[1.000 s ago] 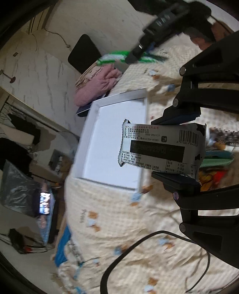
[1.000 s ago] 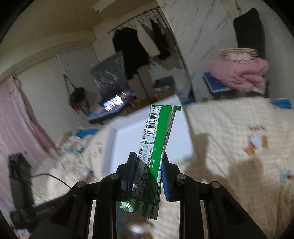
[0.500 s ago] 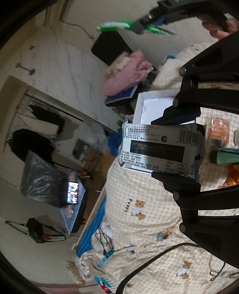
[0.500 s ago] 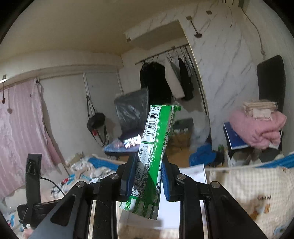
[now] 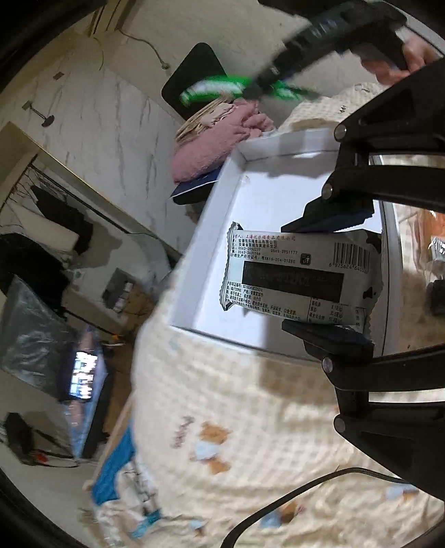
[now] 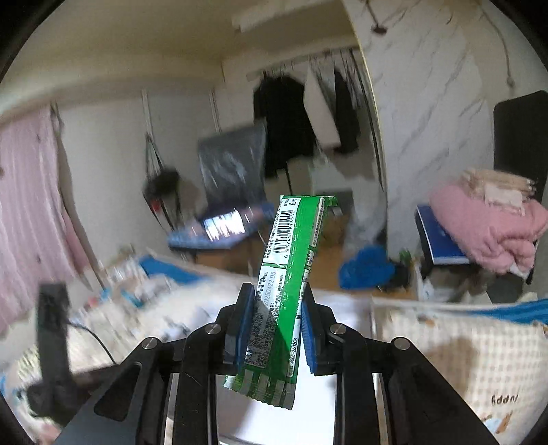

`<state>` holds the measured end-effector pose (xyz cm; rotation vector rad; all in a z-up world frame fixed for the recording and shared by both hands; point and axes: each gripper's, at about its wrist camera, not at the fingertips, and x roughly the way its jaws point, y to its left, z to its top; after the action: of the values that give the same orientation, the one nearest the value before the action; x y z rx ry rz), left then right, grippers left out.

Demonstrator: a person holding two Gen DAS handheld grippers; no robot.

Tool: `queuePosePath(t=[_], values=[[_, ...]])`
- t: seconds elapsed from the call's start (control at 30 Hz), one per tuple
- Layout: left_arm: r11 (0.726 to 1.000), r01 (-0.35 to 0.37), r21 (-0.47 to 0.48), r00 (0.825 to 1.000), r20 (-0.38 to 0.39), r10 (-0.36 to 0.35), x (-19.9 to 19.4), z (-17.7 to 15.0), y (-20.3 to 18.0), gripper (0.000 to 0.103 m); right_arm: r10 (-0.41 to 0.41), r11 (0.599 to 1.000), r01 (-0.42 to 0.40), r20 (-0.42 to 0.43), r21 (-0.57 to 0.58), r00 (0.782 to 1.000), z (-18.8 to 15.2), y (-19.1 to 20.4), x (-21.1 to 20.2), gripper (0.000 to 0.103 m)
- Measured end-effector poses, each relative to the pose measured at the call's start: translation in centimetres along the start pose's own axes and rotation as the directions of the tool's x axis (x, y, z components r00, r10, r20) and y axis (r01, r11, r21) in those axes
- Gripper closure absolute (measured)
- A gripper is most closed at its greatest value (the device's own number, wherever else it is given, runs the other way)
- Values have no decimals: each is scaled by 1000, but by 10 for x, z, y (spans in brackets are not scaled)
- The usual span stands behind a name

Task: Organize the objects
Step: 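Lift both held packets and carry them over the white box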

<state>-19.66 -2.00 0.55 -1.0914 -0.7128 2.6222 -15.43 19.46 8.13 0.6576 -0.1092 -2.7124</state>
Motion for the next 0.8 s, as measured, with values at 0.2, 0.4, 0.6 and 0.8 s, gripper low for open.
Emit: queuePosePath(t=[0.2,0.4,0.6,0.8], values=[[998,-56,32,998,-20,57,19,-16,5,53,-47,998,52,-167,27,985,-45,-22,41,76],[989,-110,103,993,-24,113,29,-29,-6,53,-86,996,90,-245,7,966,-59,-30,49,76],[976,-156,151,986,-30,162,32,-33,-10,53,-114,993,118,-262,3,958,-58,-34,48,76],[969,-201,142,974,-74,213,39,-38,-9,52,-126,991,136,-305,13,944,-53,-39,43,76]])
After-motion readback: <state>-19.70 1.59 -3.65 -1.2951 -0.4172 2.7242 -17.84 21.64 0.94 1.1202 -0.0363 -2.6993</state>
